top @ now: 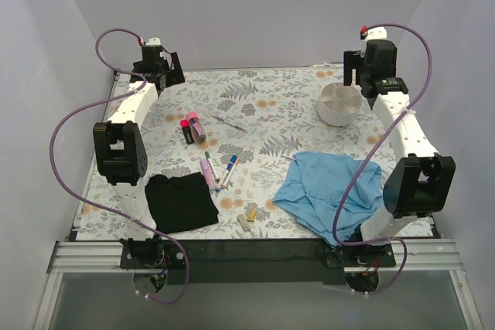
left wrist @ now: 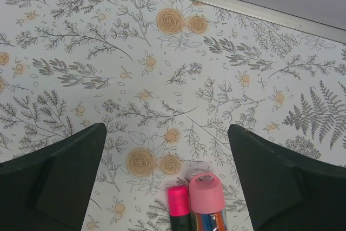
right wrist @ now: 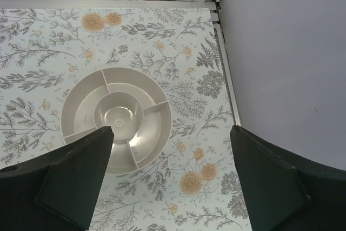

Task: Sort the stationery into containers
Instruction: Move the storage box to the center of the board.

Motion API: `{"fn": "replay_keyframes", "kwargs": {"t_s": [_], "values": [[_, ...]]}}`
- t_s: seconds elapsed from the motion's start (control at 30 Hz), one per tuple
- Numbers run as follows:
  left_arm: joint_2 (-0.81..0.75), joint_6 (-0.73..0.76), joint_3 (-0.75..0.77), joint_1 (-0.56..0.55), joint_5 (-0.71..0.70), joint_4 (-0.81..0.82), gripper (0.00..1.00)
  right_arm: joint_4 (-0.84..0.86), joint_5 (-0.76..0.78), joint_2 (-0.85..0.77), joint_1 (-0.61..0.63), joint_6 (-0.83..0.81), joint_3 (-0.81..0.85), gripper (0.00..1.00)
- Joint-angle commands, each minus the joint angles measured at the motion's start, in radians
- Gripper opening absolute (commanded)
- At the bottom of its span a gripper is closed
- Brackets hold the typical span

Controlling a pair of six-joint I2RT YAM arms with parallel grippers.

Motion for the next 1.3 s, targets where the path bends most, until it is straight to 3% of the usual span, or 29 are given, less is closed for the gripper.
{"fn": "replay_keyframes", "kwargs": {"t_s": [0.0, 0.13, 0.17, 0.27, 0.53, 0.6, 0.63, 0.7, 0.97, 1.27], "values": [[-0.057, 0.035, 0.007, -0.002, 0.030, 0.004, 0.98, 0.029, -0.023, 0.053, 0.003, -0.036, 0.065, 0.98], [-0.062, 0.058, 0.004, -0.005, 0.064, 0.004, 0.98, 0.027, -0.187, 0.077, -0.010, -0.184, 0.084, 0.98], [-0.062, 0.070, 0.005, -0.008, 0.066, 0.004, 0.98, 0.044, -0.288, 0.079, -0.035, -0.191, 0.087, 0.98], [-0.057, 0.099, 0.011, -0.009, 0.072, -0.021, 0.98, -0.005, -0.380, 0.146, -0.058, -0.137, 0.183, 0.98], [-0.079, 0.075, -0.032, -0.010, 0.115, -0.056, 0.97, -0.161, -0.468, 0.412, -0.100, -0.128, 0.449, 0.79], [-0.090, 0.072, -0.045, -0.010, 0.124, -0.058, 0.97, -0.206, -0.514, 0.474, -0.104, -0.119, 0.539, 0.65], [-0.097, 0.072, -0.058, -0.010, 0.123, -0.059, 0.97, -0.252, -0.534, 0.493, -0.107, -0.116, 0.567, 0.51], [-0.103, 0.072, -0.068, -0.013, 0.124, -0.061, 0.97, -0.281, -0.565, 0.524, -0.113, -0.100, 0.605, 0.45], [-0.107, 0.080, -0.090, -0.035, 0.117, -0.067, 0.96, -0.376, -0.614, 0.541, -0.127, -0.116, 0.590, 0.52], [-0.096, 0.075, -0.099, -0.074, 0.115, -0.068, 0.96, -0.386, -0.615, 0.498, -0.141, -0.131, 0.527, 0.52]]}}
